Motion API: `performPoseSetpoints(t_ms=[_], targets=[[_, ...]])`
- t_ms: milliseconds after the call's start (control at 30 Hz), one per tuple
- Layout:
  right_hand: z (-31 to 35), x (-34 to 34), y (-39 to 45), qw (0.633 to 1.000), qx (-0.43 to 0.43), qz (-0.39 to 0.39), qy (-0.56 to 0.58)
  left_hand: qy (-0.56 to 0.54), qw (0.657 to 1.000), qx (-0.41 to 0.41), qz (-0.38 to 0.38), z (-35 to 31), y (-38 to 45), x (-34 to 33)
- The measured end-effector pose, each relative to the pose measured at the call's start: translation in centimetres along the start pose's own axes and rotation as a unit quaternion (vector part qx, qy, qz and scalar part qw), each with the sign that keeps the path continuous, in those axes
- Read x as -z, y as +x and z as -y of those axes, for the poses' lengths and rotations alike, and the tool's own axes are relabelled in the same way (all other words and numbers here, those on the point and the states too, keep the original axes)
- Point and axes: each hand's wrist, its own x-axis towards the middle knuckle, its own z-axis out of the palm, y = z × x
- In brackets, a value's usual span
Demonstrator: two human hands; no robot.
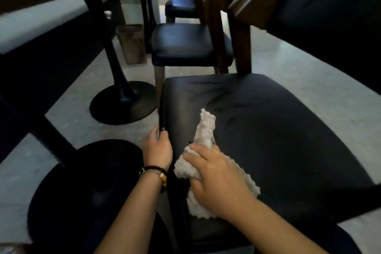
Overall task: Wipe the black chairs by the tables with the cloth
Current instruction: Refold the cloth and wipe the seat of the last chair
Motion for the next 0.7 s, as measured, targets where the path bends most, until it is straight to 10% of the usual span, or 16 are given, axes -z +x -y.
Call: performPoseSetpoints(t_ms=[333, 467, 700], targets=[[-12.4, 6.0, -2.4, 0.889, -0.411, -0.2, 0.007, 0.155, 0.987, -0.005, 0.049, -0.8, 0.3, -1.5], [-7.8, 4.1, -0.1, 0.941, -0.288, -0.173, 0.026, -0.061, 0.98, 0.148, 0.114, 0.2, 0.6, -0.4], [-5.9, 3.4, -1.4, 0.987, -0.118, 0.001, -0.113, -0.103, 0.981, 0.121, 0.111, 0.6, 0.5, -0.5]])
